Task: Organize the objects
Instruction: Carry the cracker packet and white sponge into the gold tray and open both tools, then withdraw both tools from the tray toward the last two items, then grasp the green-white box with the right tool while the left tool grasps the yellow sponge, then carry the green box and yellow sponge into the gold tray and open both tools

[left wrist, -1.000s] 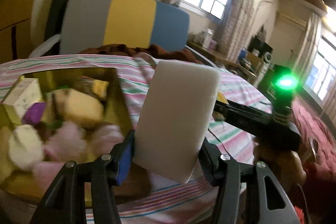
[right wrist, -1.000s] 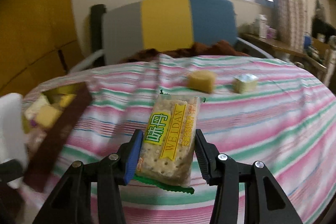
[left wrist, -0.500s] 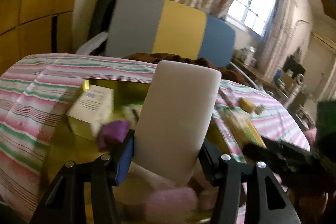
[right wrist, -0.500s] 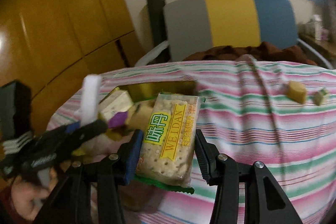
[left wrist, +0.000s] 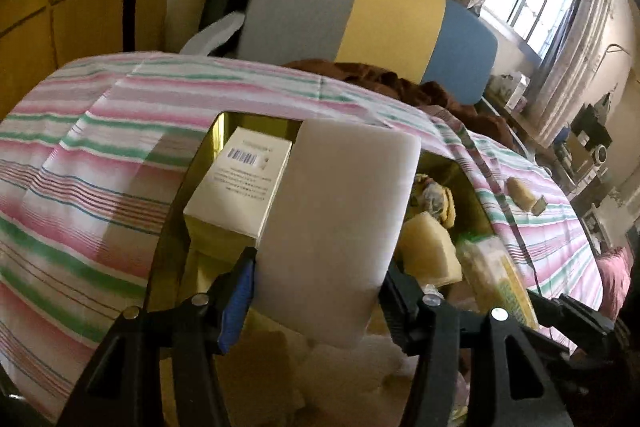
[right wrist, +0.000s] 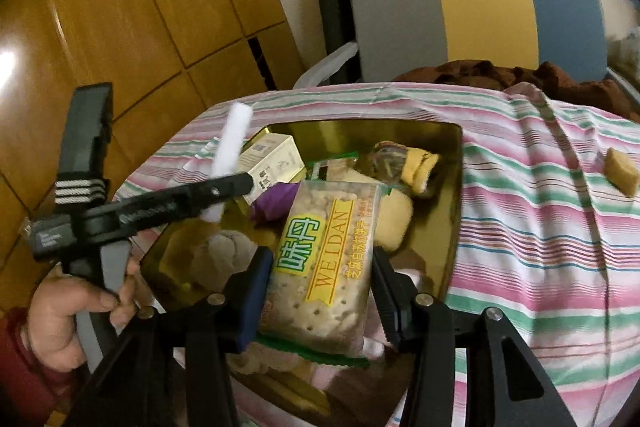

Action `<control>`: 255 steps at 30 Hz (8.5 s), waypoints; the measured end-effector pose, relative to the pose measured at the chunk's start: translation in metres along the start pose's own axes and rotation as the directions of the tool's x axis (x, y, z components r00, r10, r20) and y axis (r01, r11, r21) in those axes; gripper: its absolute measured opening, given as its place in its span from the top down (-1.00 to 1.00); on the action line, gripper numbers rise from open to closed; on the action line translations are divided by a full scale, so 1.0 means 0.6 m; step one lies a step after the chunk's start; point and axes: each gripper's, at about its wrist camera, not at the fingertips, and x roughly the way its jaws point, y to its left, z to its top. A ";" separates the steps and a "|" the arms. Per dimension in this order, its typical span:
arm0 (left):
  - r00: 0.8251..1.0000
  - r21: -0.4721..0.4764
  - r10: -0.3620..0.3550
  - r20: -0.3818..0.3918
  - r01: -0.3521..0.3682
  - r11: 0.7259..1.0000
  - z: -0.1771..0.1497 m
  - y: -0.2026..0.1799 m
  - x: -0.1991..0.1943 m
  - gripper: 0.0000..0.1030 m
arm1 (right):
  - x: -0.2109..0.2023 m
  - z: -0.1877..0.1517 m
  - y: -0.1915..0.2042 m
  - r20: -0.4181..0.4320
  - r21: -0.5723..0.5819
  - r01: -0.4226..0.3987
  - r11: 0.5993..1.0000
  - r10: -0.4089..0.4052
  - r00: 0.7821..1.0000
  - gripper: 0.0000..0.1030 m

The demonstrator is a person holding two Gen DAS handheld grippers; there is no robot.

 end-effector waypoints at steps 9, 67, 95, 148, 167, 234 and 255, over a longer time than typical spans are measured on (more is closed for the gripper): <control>0.998 -0.030 0.049 -0.042 -0.050 0.998 -0.010 0.018 0.007 -0.26 | 0.051 0.043 0.007 -0.023 0.075 -0.036 0.997 0.038 0.999 0.04; 0.968 0.009 -0.130 0.213 0.131 0.991 -0.065 -0.202 -0.113 -0.60 | -0.132 -0.047 -0.229 0.077 0.249 0.222 0.943 -0.247 0.966 -0.32; 0.963 0.235 -0.239 -0.123 0.262 0.936 -0.138 -0.461 0.064 -0.60 | -0.178 -0.020 -0.577 0.015 0.448 0.472 0.759 -0.534 0.845 -0.51; 0.994 0.460 -0.084 -0.071 0.107 0.881 0.036 -0.708 0.407 -0.16 | -0.160 -0.006 -0.736 0.007 0.519 0.499 0.694 -0.588 0.809 0.37; 0.975 0.493 -0.154 0.162 0.055 0.868 -0.025 -0.659 0.260 -0.16 | -0.158 0.016 -0.675 0.047 0.380 0.634 0.674 -0.698 0.714 0.38; 0.995 0.026 0.007 0.098 -0.010 1.000 -0.124 -0.148 -0.029 -0.33 | 0.076 0.141 -0.016 -0.020 -0.150 0.035 0.988 -0.039 0.999 0.35; 0.965 0.008 0.205 0.165 -0.209 0.978 -0.105 -0.140 -0.114 -0.62 | -0.018 0.086 -0.019 0.071 -0.089 0.128 0.988 -0.122 0.990 -0.72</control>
